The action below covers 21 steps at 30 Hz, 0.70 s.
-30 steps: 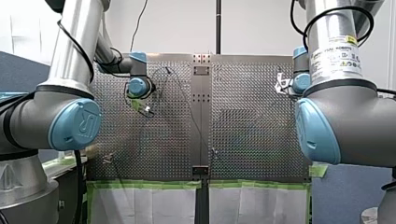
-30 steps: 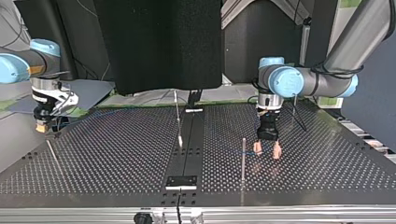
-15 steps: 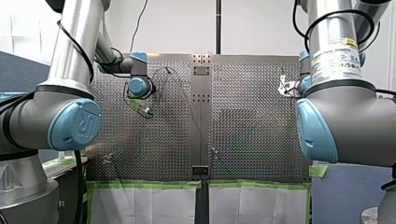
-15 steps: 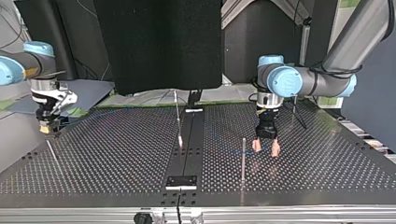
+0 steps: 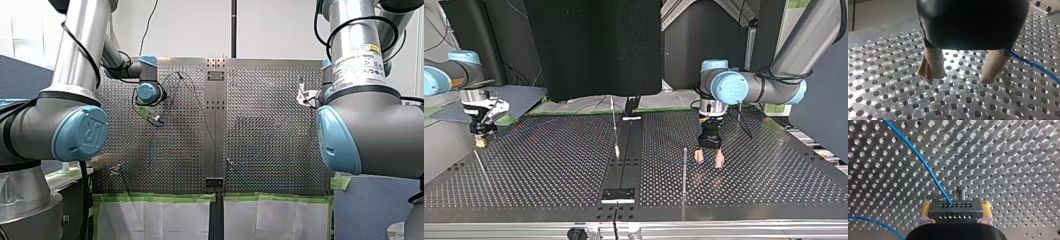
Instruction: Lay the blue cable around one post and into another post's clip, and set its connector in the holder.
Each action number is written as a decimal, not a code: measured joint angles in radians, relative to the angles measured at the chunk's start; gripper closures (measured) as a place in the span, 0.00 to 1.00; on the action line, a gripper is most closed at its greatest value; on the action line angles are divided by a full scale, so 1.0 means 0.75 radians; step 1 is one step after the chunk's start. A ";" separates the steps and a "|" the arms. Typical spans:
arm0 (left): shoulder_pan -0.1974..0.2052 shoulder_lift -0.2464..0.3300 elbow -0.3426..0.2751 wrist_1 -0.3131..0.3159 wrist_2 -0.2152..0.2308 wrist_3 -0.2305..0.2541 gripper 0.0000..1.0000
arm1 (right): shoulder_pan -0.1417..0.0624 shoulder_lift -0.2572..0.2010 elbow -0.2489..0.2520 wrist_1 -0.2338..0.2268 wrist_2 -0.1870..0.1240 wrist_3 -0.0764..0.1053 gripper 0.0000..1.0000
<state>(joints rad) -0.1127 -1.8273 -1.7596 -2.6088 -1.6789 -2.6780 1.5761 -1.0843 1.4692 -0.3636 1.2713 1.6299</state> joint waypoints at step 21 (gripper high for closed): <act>0.006 0.000 -0.001 -0.002 0.000 0.009 0.00 | -0.091 -0.009 -0.019 0.125 -0.238 -0.243 1.00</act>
<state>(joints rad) -0.1082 -1.8275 -1.7604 -2.6103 -1.6786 -2.6710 1.5079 -1.0911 1.4552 -0.2697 1.0928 1.4478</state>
